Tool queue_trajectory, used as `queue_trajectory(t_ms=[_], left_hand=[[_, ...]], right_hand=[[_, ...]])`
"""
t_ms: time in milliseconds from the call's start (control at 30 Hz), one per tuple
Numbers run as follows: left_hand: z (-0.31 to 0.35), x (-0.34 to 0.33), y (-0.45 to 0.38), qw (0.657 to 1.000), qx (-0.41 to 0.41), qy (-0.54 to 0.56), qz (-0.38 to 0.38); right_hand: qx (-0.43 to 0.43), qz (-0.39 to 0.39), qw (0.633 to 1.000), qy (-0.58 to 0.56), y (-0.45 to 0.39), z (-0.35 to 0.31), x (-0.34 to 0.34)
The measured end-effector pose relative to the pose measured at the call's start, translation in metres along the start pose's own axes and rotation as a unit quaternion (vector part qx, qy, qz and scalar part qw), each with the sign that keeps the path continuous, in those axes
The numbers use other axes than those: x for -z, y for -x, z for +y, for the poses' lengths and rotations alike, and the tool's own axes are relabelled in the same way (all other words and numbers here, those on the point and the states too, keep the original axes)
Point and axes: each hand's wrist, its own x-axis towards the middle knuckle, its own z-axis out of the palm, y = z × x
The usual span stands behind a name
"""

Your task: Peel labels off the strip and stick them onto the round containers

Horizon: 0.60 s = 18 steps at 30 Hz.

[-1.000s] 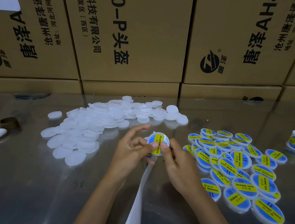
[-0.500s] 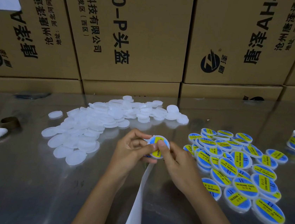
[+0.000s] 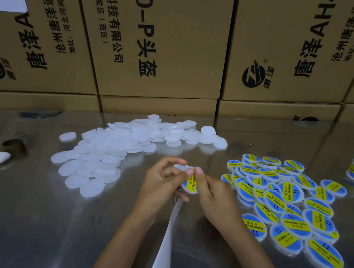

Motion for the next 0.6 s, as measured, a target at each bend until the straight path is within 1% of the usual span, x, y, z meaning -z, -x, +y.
queue_trajectory(t_ms=[67,133,233,300,400,500,600], left_hand=[[-0.0011,-0.0019,0.0006,0.999,0.013,-0.005,-0.032],[-0.001,-0.0019,0.001,0.999,0.019,-0.018,-0.046],[0.0006,0.0003,0.0009,0.999,0.011,-0.024,-0.027],[-0.0004,0.0014,-0.0002,1.0,0.002,-0.02,-0.005],[-0.0027,0.0006,-0.0007,1.0,-0.005,-0.014,0.02],[-0.0041,0.0015,0.0002,0.999,-0.009,0.006,0.047],[-0.0037,0.0007,0.0019,0.998,-0.003,0.022,0.059]], right_hand=[[-0.001,0.013,1.0,0.016,-0.0008,0.0015,0.0007],[0.0,0.024,0.999,0.029,-0.0005,0.0023,0.0008],[0.003,0.035,0.999,0.033,0.0001,0.0017,-0.0012],[0.007,0.032,0.999,0.0,0.0002,0.0011,-0.0024],[0.01,-0.005,0.996,-0.091,0.0003,0.0001,-0.0013],[0.008,-0.064,0.99,-0.128,0.0038,-0.004,-0.0045],[0.0,-0.083,0.98,-0.183,0.0049,-0.0076,-0.0065]])
